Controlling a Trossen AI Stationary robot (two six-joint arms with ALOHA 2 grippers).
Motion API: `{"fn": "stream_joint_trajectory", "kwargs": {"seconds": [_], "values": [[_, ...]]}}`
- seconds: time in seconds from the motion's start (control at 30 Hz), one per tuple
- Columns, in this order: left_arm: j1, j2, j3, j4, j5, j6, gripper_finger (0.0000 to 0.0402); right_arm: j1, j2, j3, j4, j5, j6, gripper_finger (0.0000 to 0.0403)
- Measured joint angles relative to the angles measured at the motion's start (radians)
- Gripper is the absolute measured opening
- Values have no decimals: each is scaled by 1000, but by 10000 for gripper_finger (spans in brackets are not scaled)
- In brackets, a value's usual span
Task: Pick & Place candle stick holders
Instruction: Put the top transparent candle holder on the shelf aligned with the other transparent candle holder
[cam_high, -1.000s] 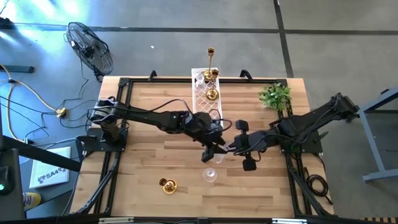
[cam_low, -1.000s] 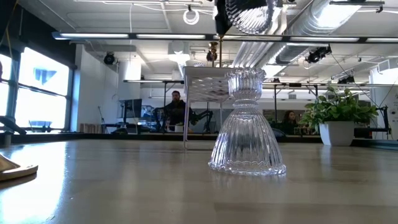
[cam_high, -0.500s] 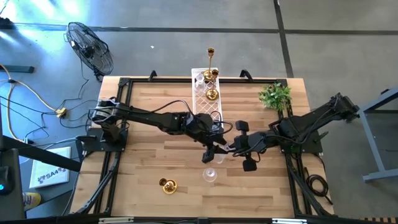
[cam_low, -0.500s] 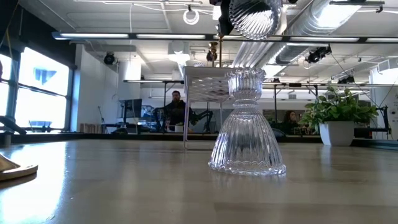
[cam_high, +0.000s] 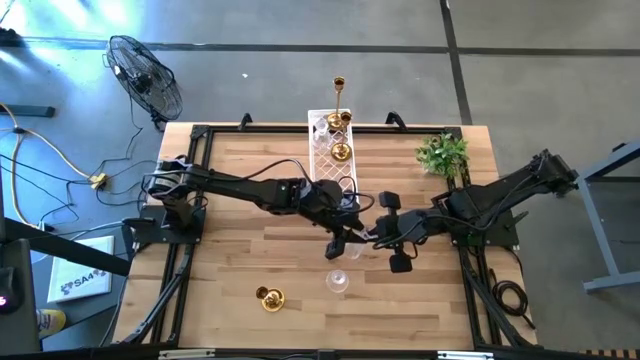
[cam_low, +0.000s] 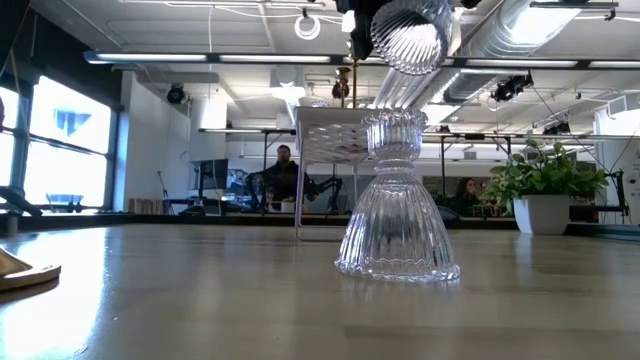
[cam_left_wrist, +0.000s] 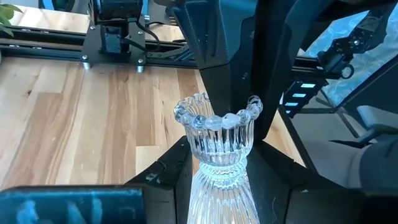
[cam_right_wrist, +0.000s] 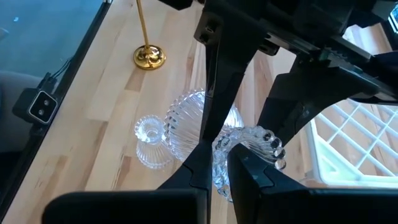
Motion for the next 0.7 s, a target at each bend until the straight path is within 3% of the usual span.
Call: {"fn": "stream_joint_trajectory", "kwargs": {"seconds": [0.47, 0.7], "values": [[-1, 1, 0, 2, -27, 32, 116, -1, 0, 0, -10, 18, 2, 23], [-2, 0, 0, -7, -51, 73, 98, 0, 0, 0, 12, 41, 13, 109]]}}
